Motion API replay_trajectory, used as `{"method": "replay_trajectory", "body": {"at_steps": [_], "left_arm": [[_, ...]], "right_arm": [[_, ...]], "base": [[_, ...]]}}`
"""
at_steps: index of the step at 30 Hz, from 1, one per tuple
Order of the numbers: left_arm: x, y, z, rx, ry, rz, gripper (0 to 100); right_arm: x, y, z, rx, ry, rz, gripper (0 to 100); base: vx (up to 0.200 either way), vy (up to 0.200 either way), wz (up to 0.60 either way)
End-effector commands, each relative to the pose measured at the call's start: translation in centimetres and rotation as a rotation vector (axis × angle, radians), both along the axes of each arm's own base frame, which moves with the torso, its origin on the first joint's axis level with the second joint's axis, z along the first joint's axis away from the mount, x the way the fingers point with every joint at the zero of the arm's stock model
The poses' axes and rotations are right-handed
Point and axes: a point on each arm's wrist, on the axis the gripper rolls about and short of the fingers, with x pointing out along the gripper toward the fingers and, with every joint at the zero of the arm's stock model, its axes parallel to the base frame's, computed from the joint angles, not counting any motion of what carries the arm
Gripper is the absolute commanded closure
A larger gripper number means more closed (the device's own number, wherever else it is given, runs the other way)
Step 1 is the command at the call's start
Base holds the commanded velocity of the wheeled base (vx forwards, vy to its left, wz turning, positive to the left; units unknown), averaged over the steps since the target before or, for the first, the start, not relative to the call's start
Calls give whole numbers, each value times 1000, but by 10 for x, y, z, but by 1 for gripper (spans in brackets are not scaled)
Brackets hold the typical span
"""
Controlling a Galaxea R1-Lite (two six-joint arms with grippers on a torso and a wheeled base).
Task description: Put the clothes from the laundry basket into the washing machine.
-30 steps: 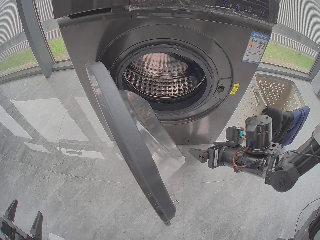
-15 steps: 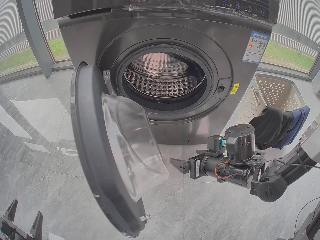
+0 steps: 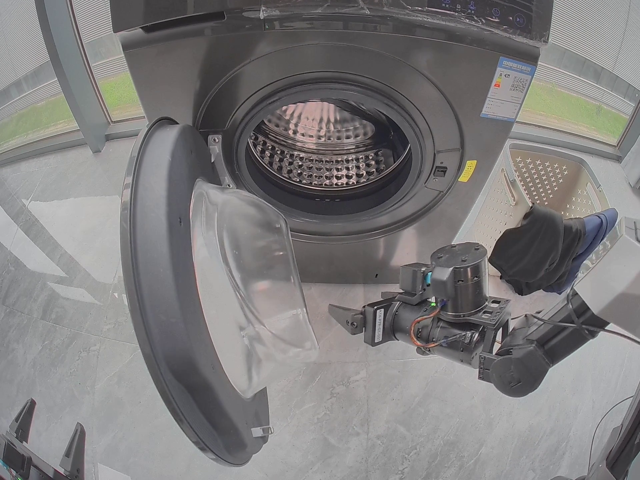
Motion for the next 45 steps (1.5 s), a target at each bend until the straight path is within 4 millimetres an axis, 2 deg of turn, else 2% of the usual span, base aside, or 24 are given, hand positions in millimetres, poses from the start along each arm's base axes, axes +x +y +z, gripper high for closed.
{"method": "replay_trajectory", "body": {"at_steps": [1,8,12,15,21,25,30,31,34,38,42,45], "left_arm": [[1,0,-4,-1,8,-1,0],[1,0,-4,-1,8,1,0],[1,0,-4,-2,8,1,0],[1,0,-4,-1,8,1,0],[1,0,-4,-1,8,1,0],[1,0,-4,-1,8,1,0],[1,0,-4,-1,8,1,0],[1,0,-4,-1,8,1,0],[1,0,-4,-1,8,1,0],[0,0,-4,-2,6,2,0],[0,0,-4,-1,6,1,0],[0,0,-4,-1,6,-1,0]], "right_arm": [[0,15,-12,-14,17,29,0],[-13,41,-12,-2,7,102,0],[-18,48,-9,11,-4,116,0],[-9,47,1,41,-41,91,0],[-4,50,2,52,-50,86,0],[9,69,-13,62,-59,92,0],[20,85,-14,88,-84,98,0],[25,97,-15,103,-99,93,0],[29,110,-21,109,-111,87,0],[37,138,-34,122,-130,86,0],[41,148,-34,150,-159,71,0],[43,145,-27,175,-156,55,0]], "base": [[0,0,0],[0,0,0],[0,0,0],[0,0,0],[-133,0,0],[0,0,0],[0,0,0],[0,0,0],[0,0,0],[0,0,0],[0,0,0],[0,0,0]]}}
